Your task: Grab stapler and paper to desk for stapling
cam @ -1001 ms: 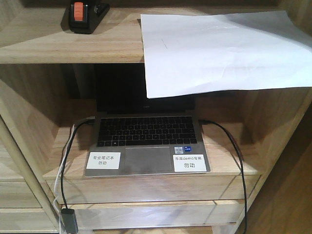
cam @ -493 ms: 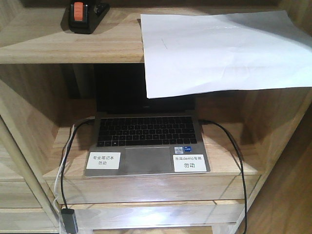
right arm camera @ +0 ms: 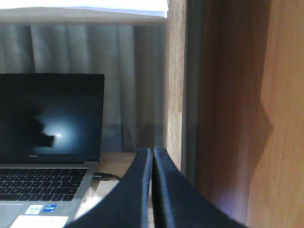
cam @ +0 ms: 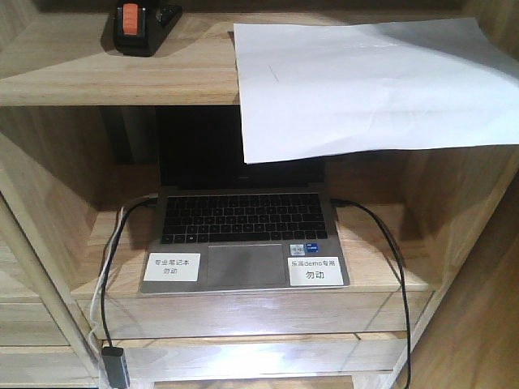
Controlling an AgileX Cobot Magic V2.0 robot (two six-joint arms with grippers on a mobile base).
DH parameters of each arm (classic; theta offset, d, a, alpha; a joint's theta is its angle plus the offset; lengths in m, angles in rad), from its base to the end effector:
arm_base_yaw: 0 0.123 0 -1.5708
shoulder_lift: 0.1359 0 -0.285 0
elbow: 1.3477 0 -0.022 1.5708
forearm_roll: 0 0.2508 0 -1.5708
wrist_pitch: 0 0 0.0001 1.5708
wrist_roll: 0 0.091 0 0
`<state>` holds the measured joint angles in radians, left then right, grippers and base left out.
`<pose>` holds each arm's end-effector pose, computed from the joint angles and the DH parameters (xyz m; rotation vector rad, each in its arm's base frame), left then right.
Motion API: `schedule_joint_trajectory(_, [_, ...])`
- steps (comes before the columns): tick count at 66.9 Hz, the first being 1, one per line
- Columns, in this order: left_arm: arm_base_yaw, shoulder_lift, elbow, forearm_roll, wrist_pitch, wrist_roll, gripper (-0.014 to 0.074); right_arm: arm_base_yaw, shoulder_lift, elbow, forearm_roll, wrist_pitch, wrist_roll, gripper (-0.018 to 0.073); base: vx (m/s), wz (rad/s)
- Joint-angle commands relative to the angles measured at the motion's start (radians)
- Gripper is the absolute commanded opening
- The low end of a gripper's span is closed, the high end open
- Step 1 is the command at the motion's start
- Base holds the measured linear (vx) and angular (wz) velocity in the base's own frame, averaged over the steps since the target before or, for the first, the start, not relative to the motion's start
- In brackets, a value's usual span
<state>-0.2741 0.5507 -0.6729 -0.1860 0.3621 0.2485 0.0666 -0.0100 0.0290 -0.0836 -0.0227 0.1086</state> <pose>0.1044 -0.0356 0.3639 0.3463 1.6865 -0.2043 0.0565 0.0039 0.2060 -0.0323 1.4801 0.0756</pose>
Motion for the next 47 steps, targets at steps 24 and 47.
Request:
schedule_joint_trajectory(24, [-0.112,0.459,-0.477,-0.126,-0.083,0.097,0.0550,-0.001,-0.009,0.022,-0.005,-0.079,-0.005,-0.0009,0.00,0.00])
schedule_joint_trajectory(47, [-0.111,0.776,-0.914,-0.024,0.021,-0.036,0.0550,-0.001,-0.009,0.022,-0.005,-0.079,-0.005,-0.0009,0.00,0.00])
